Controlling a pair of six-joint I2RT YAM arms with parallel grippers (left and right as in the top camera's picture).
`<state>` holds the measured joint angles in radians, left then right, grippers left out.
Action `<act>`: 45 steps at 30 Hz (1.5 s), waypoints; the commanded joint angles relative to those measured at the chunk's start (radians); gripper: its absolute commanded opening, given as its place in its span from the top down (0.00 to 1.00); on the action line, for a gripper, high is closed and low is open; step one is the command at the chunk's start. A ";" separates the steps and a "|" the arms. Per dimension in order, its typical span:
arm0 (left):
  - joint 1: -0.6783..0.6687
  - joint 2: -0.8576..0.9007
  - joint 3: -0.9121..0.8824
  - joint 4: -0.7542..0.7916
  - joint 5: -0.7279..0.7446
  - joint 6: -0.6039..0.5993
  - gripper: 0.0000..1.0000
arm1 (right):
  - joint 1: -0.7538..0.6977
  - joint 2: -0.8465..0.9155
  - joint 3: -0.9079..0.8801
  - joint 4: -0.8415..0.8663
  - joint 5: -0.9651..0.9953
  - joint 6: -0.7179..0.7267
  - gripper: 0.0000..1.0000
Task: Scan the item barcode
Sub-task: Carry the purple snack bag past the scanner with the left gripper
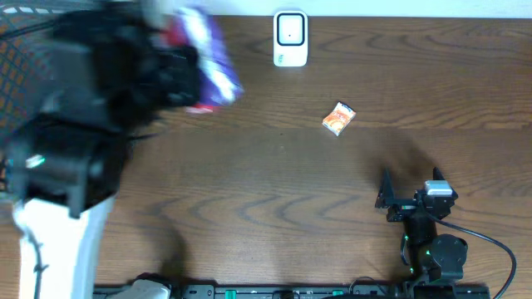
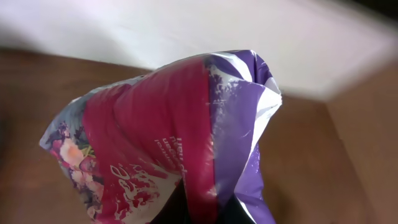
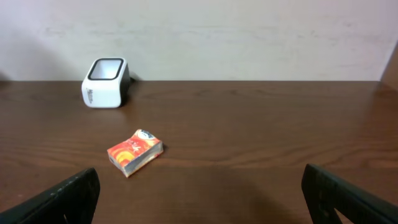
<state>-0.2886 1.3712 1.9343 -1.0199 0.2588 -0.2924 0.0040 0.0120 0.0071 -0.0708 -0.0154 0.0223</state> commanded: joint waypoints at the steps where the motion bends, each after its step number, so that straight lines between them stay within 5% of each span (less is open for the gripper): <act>1: -0.122 0.092 -0.016 0.003 -0.055 0.124 0.93 | 0.003 -0.006 -0.002 -0.004 -0.009 0.014 0.01; 10: -0.293 0.433 -0.016 0.022 -0.186 0.124 0.93 | 0.003 -0.006 -0.002 -0.004 -0.009 0.014 0.01; 19: -0.357 0.740 -0.016 0.109 -0.194 0.123 0.93 | 0.003 -0.006 -0.002 -0.004 -0.009 0.014 0.01; 24: -0.370 0.851 -0.016 0.188 -0.334 0.092 0.93 | 0.003 -0.006 -0.002 -0.004 -0.009 0.014 0.01; 27: -0.370 0.898 -0.016 0.219 -0.349 0.082 0.92 | 0.003 -0.006 -0.002 -0.004 -0.009 0.014 0.01; 33: -0.384 0.928 -0.017 0.225 -0.345 -0.043 0.74 | 0.003 -0.006 -0.002 -0.004 -0.009 0.014 0.01; 45: -0.427 0.921 -0.016 0.314 -0.113 -0.054 0.74 | 0.003 -0.006 -0.002 -0.004 -0.009 0.014 0.01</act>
<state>-0.7113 2.2917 1.9224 -0.7052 0.0898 -0.3408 0.0040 0.0120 0.0071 -0.0711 -0.0154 0.0223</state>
